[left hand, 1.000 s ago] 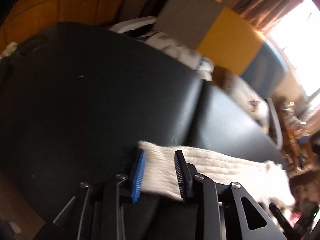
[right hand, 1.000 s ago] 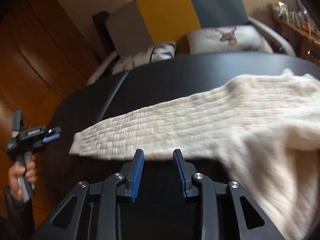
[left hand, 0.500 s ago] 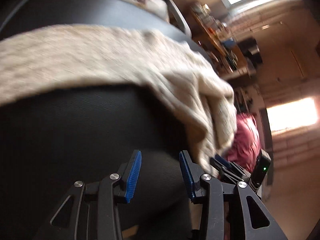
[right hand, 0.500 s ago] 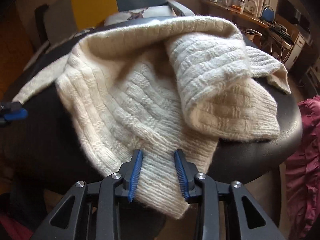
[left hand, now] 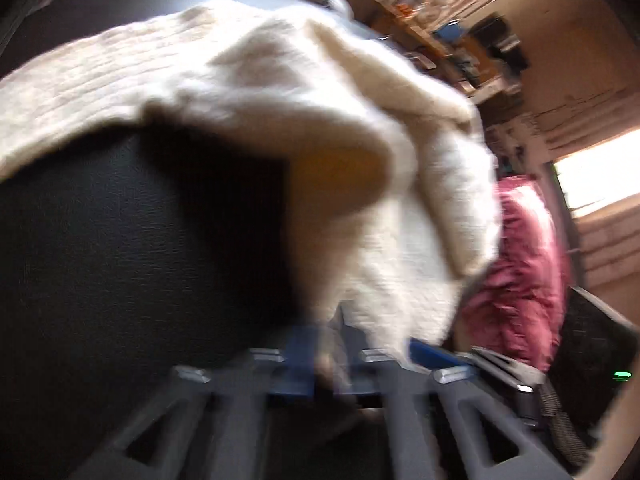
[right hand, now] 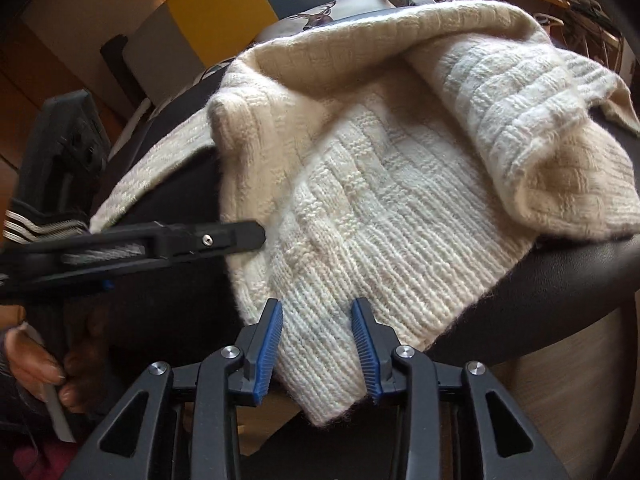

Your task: Fold clothes

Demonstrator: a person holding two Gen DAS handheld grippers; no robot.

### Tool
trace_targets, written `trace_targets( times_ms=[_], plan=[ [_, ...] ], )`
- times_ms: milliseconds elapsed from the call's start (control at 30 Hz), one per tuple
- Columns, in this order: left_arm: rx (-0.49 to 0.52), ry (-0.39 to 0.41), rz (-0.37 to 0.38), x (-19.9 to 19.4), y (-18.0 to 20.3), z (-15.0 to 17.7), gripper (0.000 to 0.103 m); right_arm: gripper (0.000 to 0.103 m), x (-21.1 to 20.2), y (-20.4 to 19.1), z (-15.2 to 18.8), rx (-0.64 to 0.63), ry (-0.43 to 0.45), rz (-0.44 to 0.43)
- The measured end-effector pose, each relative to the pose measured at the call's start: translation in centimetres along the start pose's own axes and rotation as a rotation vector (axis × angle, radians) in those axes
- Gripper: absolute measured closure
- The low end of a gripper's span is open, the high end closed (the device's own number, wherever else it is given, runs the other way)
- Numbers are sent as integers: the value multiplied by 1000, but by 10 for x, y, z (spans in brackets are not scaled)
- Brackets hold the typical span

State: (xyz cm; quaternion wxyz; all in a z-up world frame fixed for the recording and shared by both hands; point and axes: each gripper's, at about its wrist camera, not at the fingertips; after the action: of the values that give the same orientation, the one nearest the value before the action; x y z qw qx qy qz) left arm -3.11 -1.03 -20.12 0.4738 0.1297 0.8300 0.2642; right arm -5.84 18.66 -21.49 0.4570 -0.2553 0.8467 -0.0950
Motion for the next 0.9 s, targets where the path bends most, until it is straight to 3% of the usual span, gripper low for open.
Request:
trace_targets(
  times_ms=[167, 300, 467, 567, 667, 733, 800, 900],
  plan=[
    [-62, 76, -20, -28, -24, -16, 98, 66, 11, -23, 7, 44, -19, -129],
    [-84, 113, -24, -57, -51, -26, 98, 66, 31, -55, 9, 51, -42, -290],
    [-92, 149, -47, -89, -83, -34, 96, 69, 49, -65, 4, 53, -59, -354],
    [-97, 171, -61, -108, -103, -39, 96, 69, 39, -63, -9, 30, -27, -338],
    [-102, 195, -77, -127, -122, -45, 85, 69, 24, -52, -28, 27, 30, -290],
    [-87, 264, -140, -141, -127, -67, 81, 69, 9, -40, -41, 17, 76, -234],
    [-72, 331, -201, -154, -131, -89, 81, 69, -4, -29, -70, 5, 142, -158],
    [-43, 386, -233, -161, -133, -129, 79, 66, -24, -1, -125, 10, 261, -29]
  ],
)
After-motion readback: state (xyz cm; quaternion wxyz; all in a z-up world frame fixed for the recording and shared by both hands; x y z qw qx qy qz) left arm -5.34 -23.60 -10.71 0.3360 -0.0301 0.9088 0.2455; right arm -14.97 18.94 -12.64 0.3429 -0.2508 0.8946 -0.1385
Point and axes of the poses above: each gripper's, at about its wrist camera, not at the fingertips, and x roughly the way its jaws point, y to its right, z to its underside, and after that the axes turned 14 degrees about y, right-handed
